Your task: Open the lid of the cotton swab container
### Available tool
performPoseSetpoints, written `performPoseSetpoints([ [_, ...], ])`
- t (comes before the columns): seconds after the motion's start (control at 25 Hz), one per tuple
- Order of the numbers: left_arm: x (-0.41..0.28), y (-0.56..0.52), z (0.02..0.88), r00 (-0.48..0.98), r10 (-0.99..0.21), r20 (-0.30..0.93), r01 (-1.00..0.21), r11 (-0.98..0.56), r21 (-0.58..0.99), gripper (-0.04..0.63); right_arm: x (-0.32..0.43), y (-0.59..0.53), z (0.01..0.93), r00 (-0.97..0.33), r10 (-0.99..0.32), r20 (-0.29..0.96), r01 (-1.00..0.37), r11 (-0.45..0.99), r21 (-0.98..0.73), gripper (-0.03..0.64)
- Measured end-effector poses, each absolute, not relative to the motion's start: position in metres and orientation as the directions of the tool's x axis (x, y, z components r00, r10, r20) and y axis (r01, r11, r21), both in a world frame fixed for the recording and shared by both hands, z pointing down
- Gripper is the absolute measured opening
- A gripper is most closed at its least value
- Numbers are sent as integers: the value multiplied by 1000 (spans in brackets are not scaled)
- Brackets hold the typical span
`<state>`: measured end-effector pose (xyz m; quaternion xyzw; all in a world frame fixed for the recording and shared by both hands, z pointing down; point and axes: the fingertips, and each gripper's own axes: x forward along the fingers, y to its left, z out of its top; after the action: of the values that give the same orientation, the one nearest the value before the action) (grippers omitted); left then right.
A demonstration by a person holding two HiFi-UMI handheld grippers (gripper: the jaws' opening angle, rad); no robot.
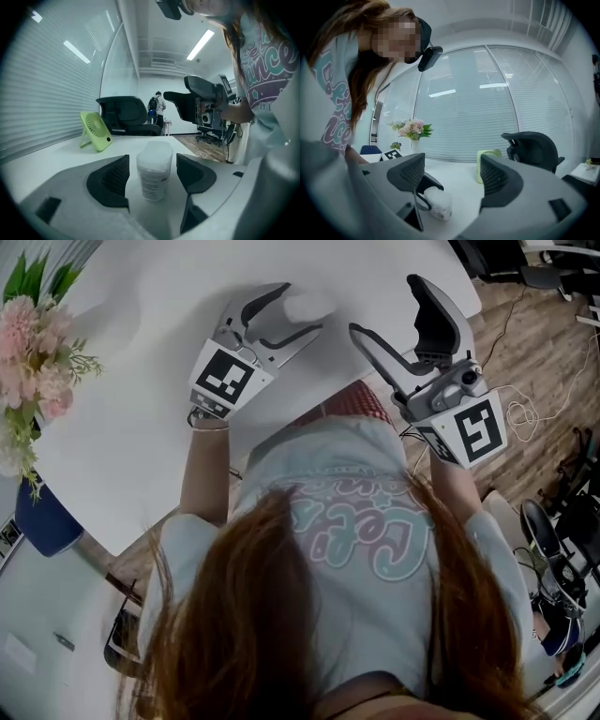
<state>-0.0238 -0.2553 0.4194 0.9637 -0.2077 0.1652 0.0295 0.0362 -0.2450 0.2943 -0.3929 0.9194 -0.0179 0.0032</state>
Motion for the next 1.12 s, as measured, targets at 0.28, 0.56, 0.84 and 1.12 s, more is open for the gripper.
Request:
performPoseSetpoints([
  [0.28,-13,-258,437,843,-339,418,-375,-927,5,285,43,-252,291,-696,-718,13,-717,695,-53,374],
  [0.56,-10,-258,447,825,-308,475,-352,-936,4,236,44,-254,284,-694,-720,-2,-719,693,-45,374],
  [0.84,-11,-261,448,815,-327,479,-369,-929,-7,199,44,-254,275,-695,-718,-22,-717,695,-48,374],
  [1.12,-13,-260,446,822,-327,466,-364,-931,-11,190,41,-252,268,-699,-715,-34,-714,700,-37,374],
])
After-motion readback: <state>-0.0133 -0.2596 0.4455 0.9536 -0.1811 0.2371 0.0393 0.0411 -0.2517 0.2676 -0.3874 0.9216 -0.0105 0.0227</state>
